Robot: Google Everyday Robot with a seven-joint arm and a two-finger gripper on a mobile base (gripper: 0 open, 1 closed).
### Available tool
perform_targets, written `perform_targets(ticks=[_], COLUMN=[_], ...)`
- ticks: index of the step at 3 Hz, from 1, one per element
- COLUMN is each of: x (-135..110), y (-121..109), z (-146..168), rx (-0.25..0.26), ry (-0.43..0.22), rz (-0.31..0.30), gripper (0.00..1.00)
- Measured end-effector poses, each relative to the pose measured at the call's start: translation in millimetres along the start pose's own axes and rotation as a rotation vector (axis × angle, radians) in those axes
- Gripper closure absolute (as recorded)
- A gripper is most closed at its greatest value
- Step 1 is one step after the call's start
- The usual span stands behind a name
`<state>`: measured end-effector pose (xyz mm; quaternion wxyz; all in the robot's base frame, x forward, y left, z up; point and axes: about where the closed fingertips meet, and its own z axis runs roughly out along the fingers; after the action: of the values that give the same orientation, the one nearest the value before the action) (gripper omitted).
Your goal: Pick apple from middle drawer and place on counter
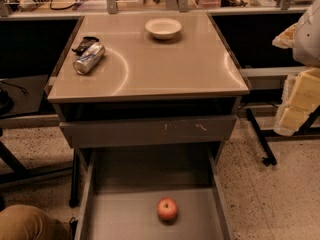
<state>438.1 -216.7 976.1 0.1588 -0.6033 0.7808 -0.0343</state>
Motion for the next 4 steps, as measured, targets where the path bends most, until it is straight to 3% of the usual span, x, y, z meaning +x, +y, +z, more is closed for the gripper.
perform_targets(ticks=[1,2,4], x=[0,-4,-6], y=[0,1,19], z=[0,19,113], rx=[0.000,-0.011,-0.039], ry=[0.000,-0.019,-0.186], rz=[0.000,0.006,0.095], gripper=[0.00,0.00,0.00])
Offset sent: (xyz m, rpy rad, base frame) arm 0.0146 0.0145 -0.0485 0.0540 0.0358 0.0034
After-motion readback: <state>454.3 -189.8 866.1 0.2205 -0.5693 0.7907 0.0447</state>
